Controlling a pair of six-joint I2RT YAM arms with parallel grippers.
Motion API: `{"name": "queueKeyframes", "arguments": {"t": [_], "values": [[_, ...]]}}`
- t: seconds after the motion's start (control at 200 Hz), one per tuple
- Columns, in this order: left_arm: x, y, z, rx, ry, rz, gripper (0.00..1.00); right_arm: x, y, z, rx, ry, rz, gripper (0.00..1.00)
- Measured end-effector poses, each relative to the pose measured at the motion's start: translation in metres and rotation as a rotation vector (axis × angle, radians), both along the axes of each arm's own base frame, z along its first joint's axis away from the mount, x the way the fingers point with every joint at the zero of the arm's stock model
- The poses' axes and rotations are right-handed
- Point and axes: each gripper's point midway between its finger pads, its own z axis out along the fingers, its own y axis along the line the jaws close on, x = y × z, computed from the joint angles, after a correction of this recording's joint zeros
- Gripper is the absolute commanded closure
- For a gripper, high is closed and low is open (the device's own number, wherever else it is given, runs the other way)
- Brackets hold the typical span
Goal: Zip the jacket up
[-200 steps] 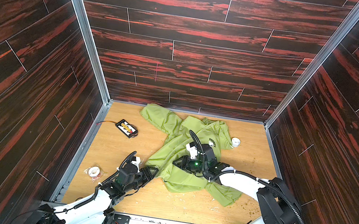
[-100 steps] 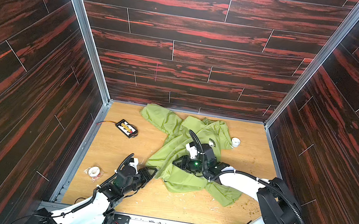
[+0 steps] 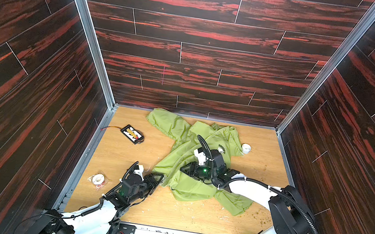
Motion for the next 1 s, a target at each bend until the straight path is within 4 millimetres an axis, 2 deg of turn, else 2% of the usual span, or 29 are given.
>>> {"name": "queueKeyframes", "arguments": {"t": [0.521,1.002], "values": [[0.001,-0.005,-0.019,-0.027,0.080,0.001,0.47,0.001,0.001,0.002,0.002,-0.003,0.000,0.59],[-0.003,-0.009,-0.011,-0.067,0.096,-0.012,0.48,0.002,0.001,0.002,0.000,-0.004,-0.003,0.59]]}}
